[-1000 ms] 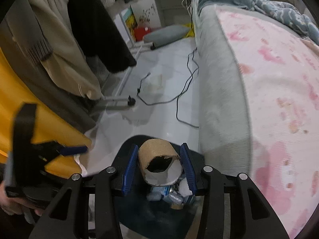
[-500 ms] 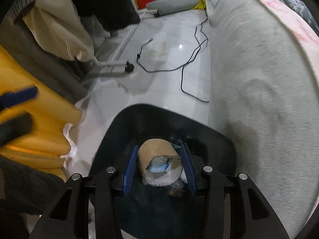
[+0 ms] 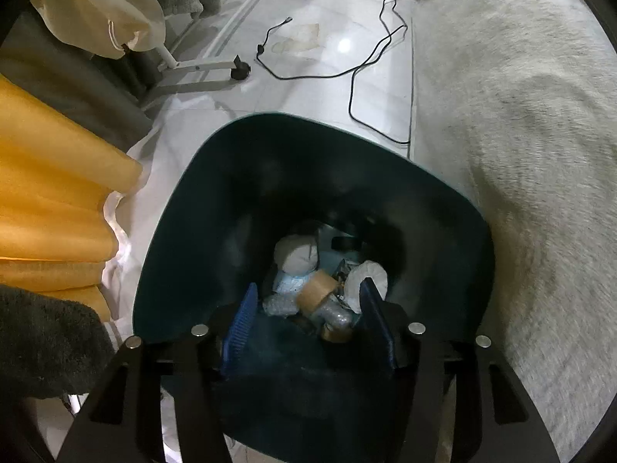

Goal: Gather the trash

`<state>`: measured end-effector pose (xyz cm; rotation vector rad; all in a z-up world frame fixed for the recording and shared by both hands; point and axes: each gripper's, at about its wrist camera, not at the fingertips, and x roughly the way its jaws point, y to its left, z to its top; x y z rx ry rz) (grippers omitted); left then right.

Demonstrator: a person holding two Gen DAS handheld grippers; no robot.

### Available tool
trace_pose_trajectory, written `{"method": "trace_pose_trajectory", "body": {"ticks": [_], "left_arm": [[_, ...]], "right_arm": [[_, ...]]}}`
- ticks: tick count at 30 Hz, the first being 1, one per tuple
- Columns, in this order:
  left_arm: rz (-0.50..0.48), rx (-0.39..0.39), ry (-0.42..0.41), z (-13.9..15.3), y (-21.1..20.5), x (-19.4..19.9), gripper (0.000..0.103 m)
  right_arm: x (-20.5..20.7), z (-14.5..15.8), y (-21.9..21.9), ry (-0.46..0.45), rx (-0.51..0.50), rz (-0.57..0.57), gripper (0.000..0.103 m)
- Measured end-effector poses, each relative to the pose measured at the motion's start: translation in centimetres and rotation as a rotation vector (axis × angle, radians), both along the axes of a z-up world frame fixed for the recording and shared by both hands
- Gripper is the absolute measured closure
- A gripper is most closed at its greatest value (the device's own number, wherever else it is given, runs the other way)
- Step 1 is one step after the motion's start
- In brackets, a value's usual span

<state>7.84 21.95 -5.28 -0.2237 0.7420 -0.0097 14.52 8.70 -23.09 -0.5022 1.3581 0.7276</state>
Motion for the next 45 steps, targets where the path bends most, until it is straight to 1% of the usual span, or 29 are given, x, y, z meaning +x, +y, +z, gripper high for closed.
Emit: {"method": "trace_pose_trajectory", "body": {"ticks": [3, 5, 7, 9, 11, 14, 15, 16, 17, 18, 19, 21, 23, 24, 25, 28, 29, 31, 34, 38, 40, 43, 45], "left_arm": [[-0.012, 0.039, -0.044, 1.2, -0.7, -0.4, 0.033], [-0.015, 0.056, -0.071, 1.9, -1.2, -0.9, 0.033], [-0.009, 0.066, -0.094, 2.5, -1.4, -1.3, 0.031], [-0.002, 0.073, -0.122, 3.3, -1.8, -2.0, 0.027], [0.014, 0.084, -0.140, 3.9, -2.2, -2.6, 0.020], [0.036, 0.078, -0.168, 4.8, -2.4, -3.9, 0.015], [0.043, 0.080, -0.177, 5.1, -2.6, -4.2, 0.012], [0.053, 0.085, -0.186, 5.3, -2.8, -4.6, 0.012], [0.058, 0.086, -0.193, 5.5, -2.9, -4.8, 0.012], [0.065, 0.083, -0.203, 5.8, -3.2, -5.1, 0.010], [0.070, 0.080, -0.208, 5.9, -3.3, -5.4, 0.009], [0.081, 0.083, -0.213, 6.2, -4.0, -5.8, 0.007], [0.086, 0.106, -0.215, 6.2, -5.0, -6.3, 0.006], [0.086, 0.115, -0.213, 6.2, -5.3, -6.5, 0.005], [0.087, 0.125, -0.211, 6.2, -5.8, -6.6, 0.005], [0.098, 0.146, -0.210, 5.8, -7.1, -7.3, 0.004], [0.101, 0.146, -0.210, 5.8, -7.4, -7.4, 0.003], [0.098, 0.145, -0.216, 5.8, -8.6, -8.0, 0.003], [0.083, 0.172, -0.229, 5.8, -10.5, -8.9, 0.003], [0.073, 0.208, -0.249, 5.9, -12.8, -10.2, 0.003], [0.074, 0.216, -0.249, 5.8, -13.7, -10.7, 0.003], [0.076, 0.219, -0.229, 5.4, -14.8, -11.3, 0.003], [0.069, 0.219, -0.219, 5.1, -15.1, -11.3, 0.003]], "right_arm": [[-1.1, 1.7, -0.4, -0.057, 0.010, -0.001, 0.047], [-1.9, 2.8, -0.9, -0.092, 0.035, 0.000, 0.046], [-2.7, 4.4, -1.6, -0.130, 0.070, -0.003, 0.043], [-3.0, 5.7, -2.5, -0.158, 0.097, -0.015, 0.042], [-3.6, 7.8, -3.5, -0.203, 0.143, -0.035, 0.041], [-4.4, 11.3, -5.4, -0.295, 0.213, -0.066, 0.035], [-4.4, 12.0, -5.7, -0.313, 0.227, -0.077, 0.033], [-4.5, 12.9, -6.3, -0.333, 0.247, -0.093, 0.032], [-4.9, 14.4, -7.6, -0.370, 0.283, -0.120, 0.030], [-5.0, 15.2, -8.3, -0.389, 0.295, -0.130, 0.027], [-5.5, 16.5, -9.5, -0.431, 0.316, -0.152, 0.023], [-6.3, 18.2, -11.2, -0.484, 0.342, -0.178, 0.017], [-7.2, 20.1, -13.4, -0.537, 0.375, -0.215, 0.016], [-7.6, 20.7, -13.9, -0.551, 0.383, -0.226, 0.015], [-8.2, 21.6, -15.3, -0.577, 0.398, -0.246, 0.013], [-9.3, 23.0, -17.6, -0.635, 0.418, -0.279, 0.012], [-10.2, 24.2, -19.3, -0.686, 0.446, -0.294, 0.011], [-11.3, 25.5, -20.7, -0.738, 0.466, -0.312, 0.003], [-13.3, 27.8, -24.2, -0.817, 0.479, -0.338, 0.003], [-14.1, 28.8, -27.9, -0.844, 0.437, -0.348, 0.003], [-14.4, 29.2, -29.1, -0.842, 0.442, -0.364, 0.003], [-14.2, 29.2, -31.3, -0.820, 0.467, -0.392, 0.003], [-13.6, 28.2, -32.5, -0.770, 0.483, -0.403, 0.003]]}}
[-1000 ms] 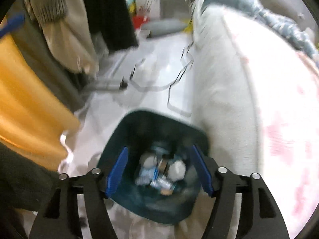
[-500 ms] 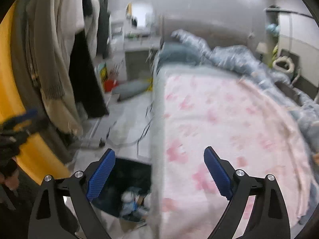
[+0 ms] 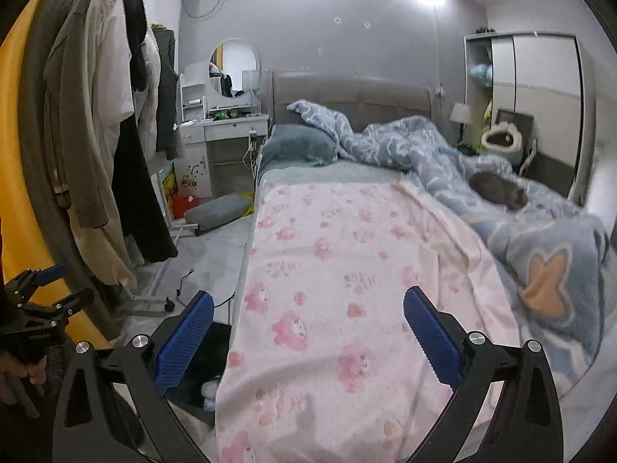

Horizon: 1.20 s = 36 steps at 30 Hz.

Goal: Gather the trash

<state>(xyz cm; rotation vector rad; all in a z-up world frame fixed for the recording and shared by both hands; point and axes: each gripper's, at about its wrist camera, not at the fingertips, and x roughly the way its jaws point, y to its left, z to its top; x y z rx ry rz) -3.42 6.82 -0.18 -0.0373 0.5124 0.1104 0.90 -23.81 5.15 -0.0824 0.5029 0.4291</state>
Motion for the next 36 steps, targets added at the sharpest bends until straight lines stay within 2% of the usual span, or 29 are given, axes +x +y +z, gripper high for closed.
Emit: {"method": "trace_pose_trajectory", "body": {"ticks": [6, 14, 21, 36], "left_arm": [[0.012, -0.014, 0.024, -0.5, -0.1, 0.4, 0.003], [0.044, -0.043, 0.017, -0.7, 0.8, 0.3, 0.003], [0.044, -0.068, 0.005, -0.5, 1.4, 0.1, 0.003], [0.044, -0.069, 0.008, -0.5, 1.5, 0.1, 0.003]], "right_arm": [[0.2, -0.4, -0.8, 0.036, 0.047, 0.043, 0.003], [-0.7, -0.8, 0.9, 0.033, 0.001, 0.104, 0.003], [-0.8, -0.9, 0.9, 0.035, 0.003, 0.106, 0.003], [-0.8, -0.9, 0.8, 0.036, -0.009, 0.108, 0.003]]}}
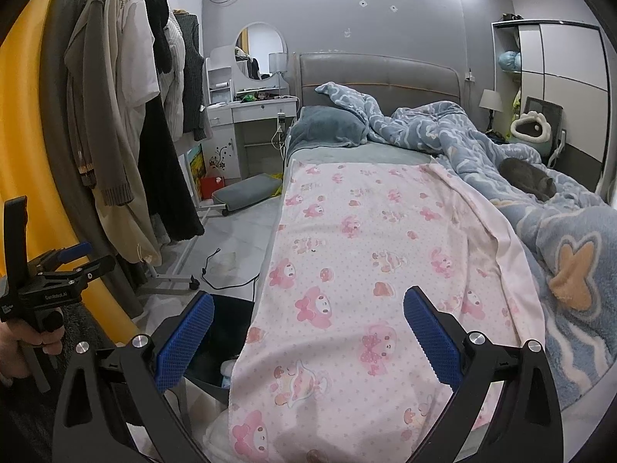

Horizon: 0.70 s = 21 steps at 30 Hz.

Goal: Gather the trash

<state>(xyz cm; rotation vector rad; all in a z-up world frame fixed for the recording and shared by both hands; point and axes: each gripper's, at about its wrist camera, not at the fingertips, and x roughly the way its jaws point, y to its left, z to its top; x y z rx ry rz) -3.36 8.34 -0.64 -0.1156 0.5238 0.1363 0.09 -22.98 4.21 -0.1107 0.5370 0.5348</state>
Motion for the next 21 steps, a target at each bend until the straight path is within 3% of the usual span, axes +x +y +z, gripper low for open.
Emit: {"method": "trace_pose_trajectory", "body": {"ticks": [21], "left_arm": [[-0.003, 0.000, 0.001, 0.06, -0.06, -0.03, 0.003]], "right_arm": [[-0.38, -0.25, 0.21, 0.004, -0.011, 0.005, 0.003]]}}
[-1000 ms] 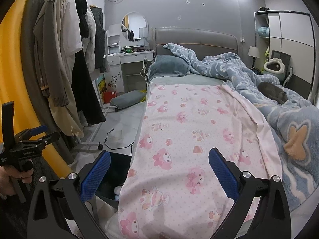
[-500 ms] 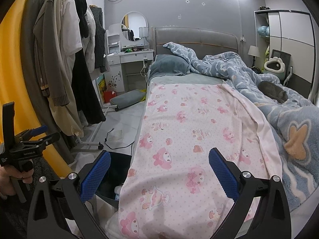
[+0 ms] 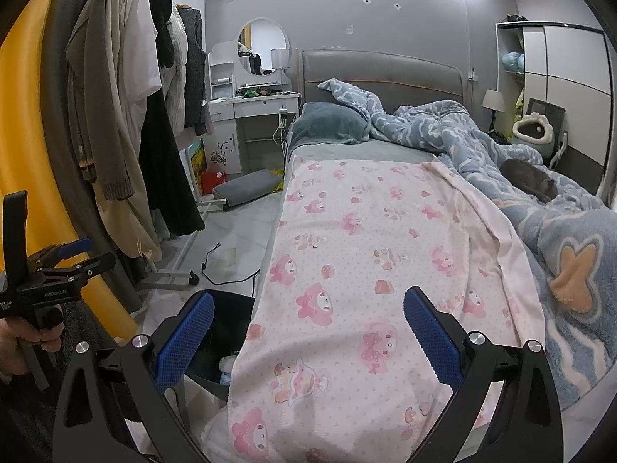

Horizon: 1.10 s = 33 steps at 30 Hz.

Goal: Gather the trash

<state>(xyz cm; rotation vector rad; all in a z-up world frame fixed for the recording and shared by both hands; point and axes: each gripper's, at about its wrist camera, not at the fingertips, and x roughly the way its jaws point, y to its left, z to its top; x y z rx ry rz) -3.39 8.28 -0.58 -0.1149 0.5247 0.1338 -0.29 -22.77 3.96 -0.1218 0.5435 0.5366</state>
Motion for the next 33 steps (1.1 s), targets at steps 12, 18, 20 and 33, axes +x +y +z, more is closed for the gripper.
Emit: {"method": "trace_pose_trajectory", "body": {"ticks": [12, 18, 20, 33], "left_arm": [[-0.001, 0.000, 0.001, 0.06, 0.07, 0.01, 0.003], [0.001, -0.002, 0.001, 0.13, 0.10, -0.04, 0.003], [0.000, -0.002, 0.002, 0.09, 0.08, 0.06, 0.003], [-0.004, -0.006, 0.008, -0.01, -0.07, -0.34, 0.003]], "right_arm": [[0.07, 0.07, 0.04, 0.000, -0.002, 0.000, 0.003], [0.02, 0.02, 0.08, 0.002, -0.005, 0.002, 0.003], [0.00, 0.04, 0.11, 0.001, -0.005, 0.002, 0.003], [-0.07, 0.12, 0.21, 0.002, -0.007, 0.001, 0.003]]}}
